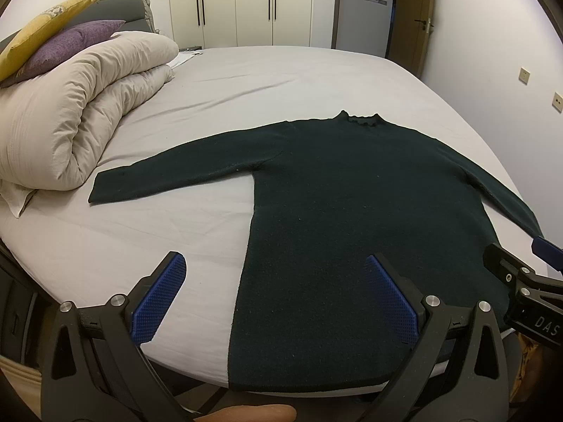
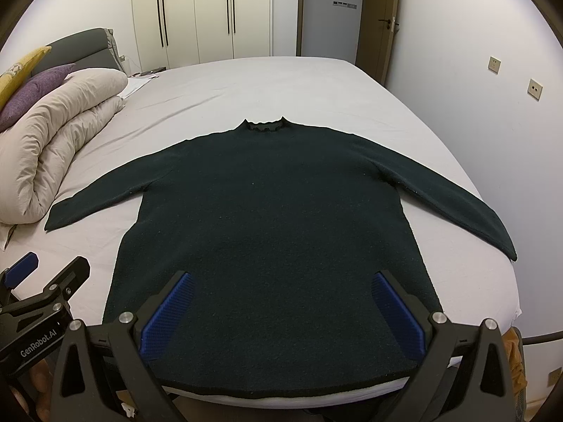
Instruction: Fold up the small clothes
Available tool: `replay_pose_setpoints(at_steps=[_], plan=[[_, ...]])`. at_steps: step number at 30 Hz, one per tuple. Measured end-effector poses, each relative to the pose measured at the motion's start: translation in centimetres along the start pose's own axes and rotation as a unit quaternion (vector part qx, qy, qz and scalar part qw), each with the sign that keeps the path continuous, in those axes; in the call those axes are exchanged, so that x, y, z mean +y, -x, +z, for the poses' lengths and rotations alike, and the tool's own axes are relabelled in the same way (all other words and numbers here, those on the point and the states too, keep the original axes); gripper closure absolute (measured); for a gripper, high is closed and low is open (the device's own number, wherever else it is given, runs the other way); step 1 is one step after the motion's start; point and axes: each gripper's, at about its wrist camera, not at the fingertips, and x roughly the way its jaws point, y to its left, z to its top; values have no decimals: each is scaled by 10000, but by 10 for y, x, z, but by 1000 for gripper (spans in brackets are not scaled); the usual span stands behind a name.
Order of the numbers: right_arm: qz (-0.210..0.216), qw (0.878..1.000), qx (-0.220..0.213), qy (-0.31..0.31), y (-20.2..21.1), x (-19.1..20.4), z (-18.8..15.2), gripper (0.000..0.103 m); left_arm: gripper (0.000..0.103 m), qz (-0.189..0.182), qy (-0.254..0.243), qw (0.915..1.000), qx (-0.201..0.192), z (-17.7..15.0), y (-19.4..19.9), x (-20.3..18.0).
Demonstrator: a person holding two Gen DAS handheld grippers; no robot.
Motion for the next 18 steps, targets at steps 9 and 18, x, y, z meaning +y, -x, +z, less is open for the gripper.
replay_pose_setpoints(at_steps=[9,18], plan=[[2,10000,10,9,1,-1,2,0,0,-1,7,10000,1,0,0,0],[7,10000,11,5,1,0,2,0,0,-7,14,10000,0,0,0,0]])
